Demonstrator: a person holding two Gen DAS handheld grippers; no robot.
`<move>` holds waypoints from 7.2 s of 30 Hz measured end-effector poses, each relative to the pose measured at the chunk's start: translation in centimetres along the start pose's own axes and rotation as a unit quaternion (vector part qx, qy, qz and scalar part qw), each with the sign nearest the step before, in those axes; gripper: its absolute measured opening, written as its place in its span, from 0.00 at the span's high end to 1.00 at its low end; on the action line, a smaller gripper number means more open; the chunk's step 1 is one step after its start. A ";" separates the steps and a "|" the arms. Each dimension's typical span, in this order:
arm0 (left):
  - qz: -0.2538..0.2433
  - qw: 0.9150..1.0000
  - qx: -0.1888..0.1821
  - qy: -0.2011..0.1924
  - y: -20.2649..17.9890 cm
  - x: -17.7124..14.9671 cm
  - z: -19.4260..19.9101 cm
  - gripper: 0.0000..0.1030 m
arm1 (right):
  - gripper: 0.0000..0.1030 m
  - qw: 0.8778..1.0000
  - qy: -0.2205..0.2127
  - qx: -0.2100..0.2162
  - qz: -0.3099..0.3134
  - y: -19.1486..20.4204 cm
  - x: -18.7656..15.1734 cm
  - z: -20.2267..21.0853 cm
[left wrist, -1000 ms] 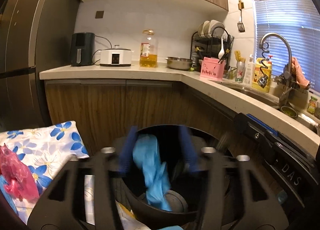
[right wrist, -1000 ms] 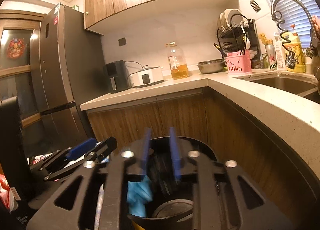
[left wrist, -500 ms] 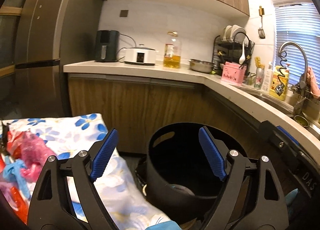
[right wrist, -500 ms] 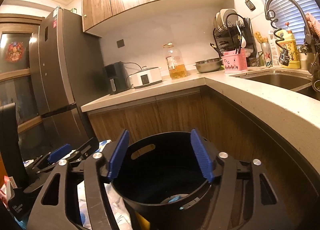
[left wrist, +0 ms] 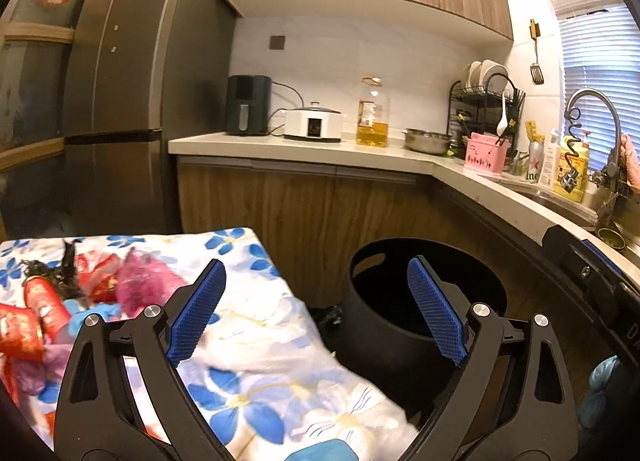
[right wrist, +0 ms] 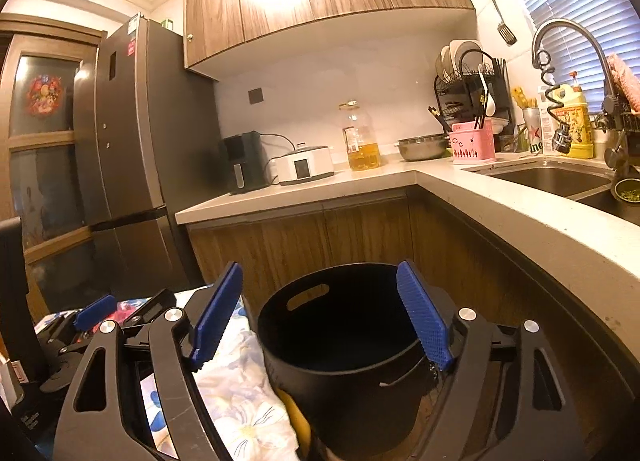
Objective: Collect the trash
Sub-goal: 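Move both tools back over the table toward the remaining trash, then grasp the red-and-white snack bag with the left tool while the right grasps the orange bag, then carry the snack bag and orange bag over the black bin, then open both tools to drop the snack bag and orange bag into the bin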
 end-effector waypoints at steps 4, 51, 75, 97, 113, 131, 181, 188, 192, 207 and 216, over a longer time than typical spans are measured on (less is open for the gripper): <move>0.002 1.000 0.014 -0.005 1.4 -0.2 2.2 0.10 | 0.25 1.000 -0.010 0.001 0.009 1.3 0.1 1.8; 0.116 0.953 0.267 -0.084 27.2 -2.6 21.2 0.09 | 0.24 0.981 0.044 0.176 0.065 22.4 -6.9 6.6; 0.159 0.965 0.199 0.055 31.7 -5.3 16.0 0.58 | 0.35 0.967 0.129 0.207 0.075 26.8 -11.5 -0.2; 0.127 0.978 0.164 0.035 27.2 -5.6 19.1 0.86 | 0.93 0.952 0.144 0.250 0.105 28.6 -12.7 0.5; 0.096 0.988 0.121 0.012 22.6 -4.4 19.8 0.86 | 0.95 0.969 0.071 0.229 0.063 22.4 -7.6 5.2; 0.070 0.992 0.100 0.029 19.1 -4.3 16.6 0.86 | 0.95 0.978 0.052 0.201 0.026 17.7 -6.6 5.0; 0.003 0.996 -0.093 0.020 -6.3 1.7 -6.3 0.86 | 0.94 1.000 -0.003 0.012 -0.028 -3.2 0.1 -5.6; -0.001 0.995 -0.098 0.038 -6.9 1.1 -8.3 0.85 | 0.94 0.999 0.005 0.010 -0.035 -3.8 -0.2 -7.1; -0.004 0.993 -0.104 0.049 -7.1 0.5 -9.2 0.84 | 0.91 0.999 0.012 0.013 -0.037 -4.1 -0.2 -7.8; -0.001 0.990 -0.123 0.066 -6.7 -0.5 -10.3 0.44 | 0.75 0.998 0.030 0.019 -0.048 -4.7 -0.7 -9.0; 0.022 0.989 -0.128 0.073 -5.6 -0.5 -10.3 0.37 | 0.68 0.998 0.029 0.009 -0.060 -5.4 -0.7 -8.6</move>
Point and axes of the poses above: each gripper's, at about its wrist camera, not at the fingertips, and z roughly against the way its jaws point, y to its left, x to its top, the point moved 3 cm from there along -z, roughly the way its jaws point, and after that the axes turned 10 degrees about z, right-handed, at the moved point
